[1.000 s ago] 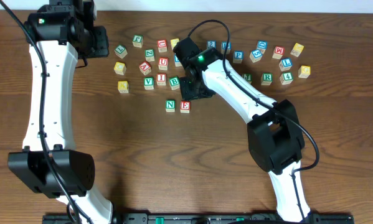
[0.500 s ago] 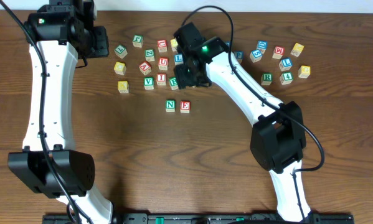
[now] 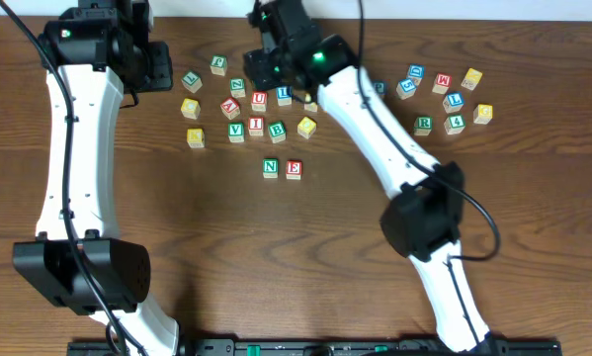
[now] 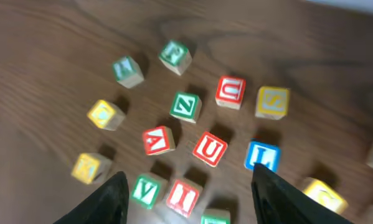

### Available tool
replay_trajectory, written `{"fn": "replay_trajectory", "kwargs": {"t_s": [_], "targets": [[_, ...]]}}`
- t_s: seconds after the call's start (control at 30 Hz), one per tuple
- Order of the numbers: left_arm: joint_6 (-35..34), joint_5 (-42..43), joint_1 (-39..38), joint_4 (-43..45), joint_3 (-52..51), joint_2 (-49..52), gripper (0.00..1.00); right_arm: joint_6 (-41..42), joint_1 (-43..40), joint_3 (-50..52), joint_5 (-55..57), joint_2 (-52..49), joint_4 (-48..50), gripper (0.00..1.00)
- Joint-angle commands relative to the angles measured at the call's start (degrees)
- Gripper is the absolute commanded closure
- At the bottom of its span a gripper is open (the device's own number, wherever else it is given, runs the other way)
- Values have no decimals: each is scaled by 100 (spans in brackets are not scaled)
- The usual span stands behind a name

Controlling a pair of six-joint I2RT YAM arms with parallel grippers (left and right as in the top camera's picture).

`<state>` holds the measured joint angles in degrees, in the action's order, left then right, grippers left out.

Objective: Spell out NEURIPS
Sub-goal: 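Open the right gripper and lift it away toward the blocks, then lower the right gripper onto the red U block and grasp it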

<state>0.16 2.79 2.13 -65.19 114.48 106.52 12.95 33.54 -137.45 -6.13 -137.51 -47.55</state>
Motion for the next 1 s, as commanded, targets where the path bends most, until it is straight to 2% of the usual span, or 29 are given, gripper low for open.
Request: {"fn": "replay_trajectory", "kwargs": {"t_s": [0.0, 0.5, 0.97], "targets": [[-22, -48, -17, -13, 87, 0, 57, 63, 151, -39, 304, -579, 334, 35], [-22, -48, -17, -13, 87, 0, 58, 503, 358, -37, 922, -1449, 1067, 41], [-22, -48, -17, -13, 87, 0, 58, 765, 367, 35, 1375, -1543, 1220, 47]]}}
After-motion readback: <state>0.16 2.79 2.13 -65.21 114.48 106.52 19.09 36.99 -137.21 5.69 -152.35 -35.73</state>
